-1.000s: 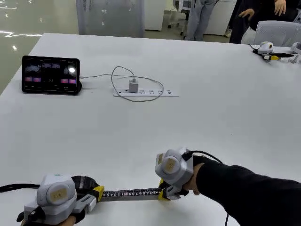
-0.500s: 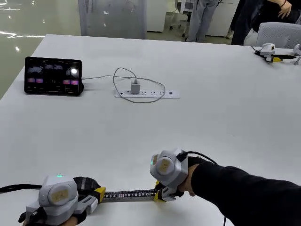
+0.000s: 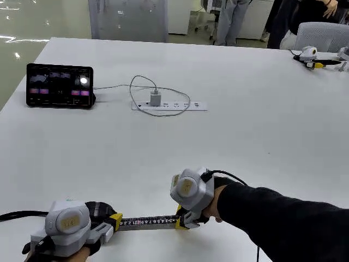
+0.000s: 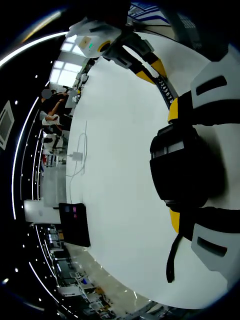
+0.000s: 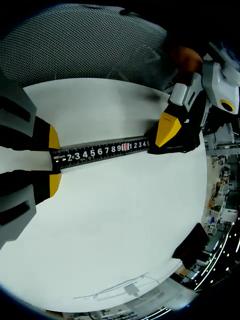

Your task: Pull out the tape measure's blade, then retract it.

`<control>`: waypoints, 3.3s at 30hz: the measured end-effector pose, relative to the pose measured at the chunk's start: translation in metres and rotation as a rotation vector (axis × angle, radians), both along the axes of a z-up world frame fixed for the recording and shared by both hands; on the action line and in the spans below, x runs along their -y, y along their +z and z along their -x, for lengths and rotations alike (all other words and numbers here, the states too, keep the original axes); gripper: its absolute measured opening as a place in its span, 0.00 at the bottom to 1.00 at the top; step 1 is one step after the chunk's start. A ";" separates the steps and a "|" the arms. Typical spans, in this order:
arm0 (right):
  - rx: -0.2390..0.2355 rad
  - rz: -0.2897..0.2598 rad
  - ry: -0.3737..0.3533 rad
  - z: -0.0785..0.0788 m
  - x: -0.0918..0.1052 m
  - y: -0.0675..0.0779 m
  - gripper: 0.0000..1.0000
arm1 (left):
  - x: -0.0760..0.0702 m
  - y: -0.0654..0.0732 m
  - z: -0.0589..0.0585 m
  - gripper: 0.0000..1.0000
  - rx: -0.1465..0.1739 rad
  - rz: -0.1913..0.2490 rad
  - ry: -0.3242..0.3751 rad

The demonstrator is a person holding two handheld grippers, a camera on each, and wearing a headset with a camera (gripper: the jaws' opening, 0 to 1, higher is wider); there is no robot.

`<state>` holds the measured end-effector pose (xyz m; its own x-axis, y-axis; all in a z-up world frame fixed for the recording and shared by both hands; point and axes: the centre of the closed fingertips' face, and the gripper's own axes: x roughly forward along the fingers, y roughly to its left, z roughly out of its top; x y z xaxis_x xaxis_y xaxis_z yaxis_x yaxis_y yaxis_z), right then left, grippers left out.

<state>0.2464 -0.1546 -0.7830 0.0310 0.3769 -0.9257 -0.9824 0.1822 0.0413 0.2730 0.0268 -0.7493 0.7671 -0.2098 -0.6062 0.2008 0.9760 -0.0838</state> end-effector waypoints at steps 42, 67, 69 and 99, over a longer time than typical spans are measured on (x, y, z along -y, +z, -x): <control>-0.015 -0.025 -0.018 -0.001 -0.019 0.000 0.10 | 0.000 0.000 0.000 0.61 0.001 -0.001 -0.005; -0.020 -0.030 -0.023 -0.002 -0.028 0.000 0.10 | 0.001 0.000 0.000 0.61 0.002 -0.004 -0.011; -0.021 -0.031 -0.025 -0.001 -0.028 0.000 0.10 | 0.000 0.000 0.000 0.61 0.000 -0.004 -0.009; -0.020 -0.029 -0.027 -0.002 -0.038 0.000 0.10 | 0.000 0.001 0.000 0.62 0.022 0.010 -0.022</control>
